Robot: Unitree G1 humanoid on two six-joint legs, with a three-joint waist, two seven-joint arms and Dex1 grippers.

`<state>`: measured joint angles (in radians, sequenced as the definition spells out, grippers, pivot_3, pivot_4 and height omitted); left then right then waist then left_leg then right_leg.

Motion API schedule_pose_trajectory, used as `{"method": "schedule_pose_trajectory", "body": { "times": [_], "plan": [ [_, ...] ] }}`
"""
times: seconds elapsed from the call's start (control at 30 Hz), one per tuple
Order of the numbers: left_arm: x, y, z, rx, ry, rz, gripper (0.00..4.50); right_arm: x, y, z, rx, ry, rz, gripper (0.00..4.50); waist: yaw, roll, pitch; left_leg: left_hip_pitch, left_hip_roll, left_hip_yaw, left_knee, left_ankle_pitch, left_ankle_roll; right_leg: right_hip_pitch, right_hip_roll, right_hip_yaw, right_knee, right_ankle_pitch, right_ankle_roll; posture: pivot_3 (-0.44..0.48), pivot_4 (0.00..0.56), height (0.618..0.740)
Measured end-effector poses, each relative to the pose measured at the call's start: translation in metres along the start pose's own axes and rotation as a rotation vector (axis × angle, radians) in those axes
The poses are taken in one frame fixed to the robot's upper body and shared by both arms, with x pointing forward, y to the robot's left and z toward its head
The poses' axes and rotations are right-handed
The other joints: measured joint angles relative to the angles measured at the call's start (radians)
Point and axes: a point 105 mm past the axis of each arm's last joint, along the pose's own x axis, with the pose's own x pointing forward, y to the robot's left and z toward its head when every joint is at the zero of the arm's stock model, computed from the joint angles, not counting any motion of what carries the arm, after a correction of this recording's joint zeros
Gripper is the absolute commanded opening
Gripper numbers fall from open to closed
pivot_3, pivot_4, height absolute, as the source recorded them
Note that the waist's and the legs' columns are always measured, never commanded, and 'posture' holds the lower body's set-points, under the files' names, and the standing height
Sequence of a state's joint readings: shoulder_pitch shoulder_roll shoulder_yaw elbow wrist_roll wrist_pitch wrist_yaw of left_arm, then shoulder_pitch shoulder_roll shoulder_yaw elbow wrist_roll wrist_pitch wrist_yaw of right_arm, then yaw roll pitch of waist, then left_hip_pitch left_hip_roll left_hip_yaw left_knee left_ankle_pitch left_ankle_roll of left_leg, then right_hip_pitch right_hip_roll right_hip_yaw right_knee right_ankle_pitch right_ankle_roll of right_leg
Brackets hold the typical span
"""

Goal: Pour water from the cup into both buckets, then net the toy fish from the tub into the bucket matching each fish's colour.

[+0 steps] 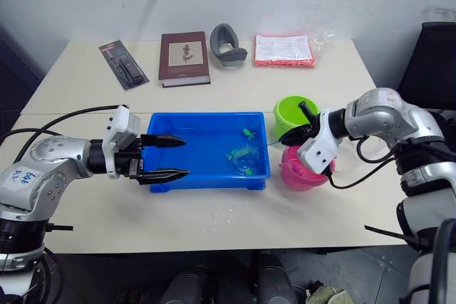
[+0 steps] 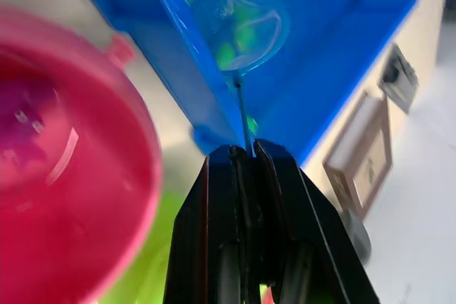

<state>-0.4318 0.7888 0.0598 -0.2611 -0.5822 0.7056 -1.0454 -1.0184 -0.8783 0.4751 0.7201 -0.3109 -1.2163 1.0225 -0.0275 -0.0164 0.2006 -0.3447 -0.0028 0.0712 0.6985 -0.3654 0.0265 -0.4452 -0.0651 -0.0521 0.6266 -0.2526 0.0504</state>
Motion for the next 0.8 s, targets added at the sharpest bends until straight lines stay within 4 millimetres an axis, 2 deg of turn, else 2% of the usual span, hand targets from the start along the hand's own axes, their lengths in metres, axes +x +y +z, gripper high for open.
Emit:
{"method": "schedule_pose_trajectory", "body": {
  "times": [0.17, 0.43, 0.7, 0.8],
  "plan": [
    [-0.001, 0.001, 0.000, 0.001, 0.005, 0.005, 4.47, 0.006, 0.002, 0.013, 0.017, -0.047, -0.009, 0.00, -0.001, 0.000, 0.000, 0.000, 0.000, 0.000, 0.000, 0.000, 0.000, 0.000, 0.000, 0.000, 0.000, 0.000, 0.000, 0.000, 0.150, 0.740],
    [-0.003, 0.000, -0.002, 0.004, 0.015, 0.004, 4.47, 0.005, 0.001, 0.008, 0.121, -0.013, 0.019, 0.00, 0.000, 0.000, 0.000, 0.001, 0.000, 0.000, 0.000, 0.000, 0.000, 0.000, 0.000, 0.000, 0.000, 0.000, 0.000, 0.000, 0.150, 0.740],
    [-0.005, 0.000, -0.001, 0.021, 0.018, 0.006, 4.47, 0.013, 0.013, 0.020, 0.392, -0.056, 0.028, 0.00, 0.004, 0.000, 0.000, 0.000, 0.000, -0.002, 0.000, 0.000, 0.000, 0.001, -0.001, -0.001, -0.001, 0.000, 0.000, 0.000, 0.150, 0.740],
    [-0.005, 0.000, -0.001, 0.027, 0.021, 0.006, 4.47, 0.012, 0.014, 0.021, 0.593, -0.059, 0.004, 0.00, 0.004, 0.000, 0.000, 0.000, 0.000, -0.003, 0.000, 0.000, 0.000, 0.001, -0.001, -0.002, -0.001, 0.000, 0.000, 0.000, 0.150, 0.740]
  ]
}}
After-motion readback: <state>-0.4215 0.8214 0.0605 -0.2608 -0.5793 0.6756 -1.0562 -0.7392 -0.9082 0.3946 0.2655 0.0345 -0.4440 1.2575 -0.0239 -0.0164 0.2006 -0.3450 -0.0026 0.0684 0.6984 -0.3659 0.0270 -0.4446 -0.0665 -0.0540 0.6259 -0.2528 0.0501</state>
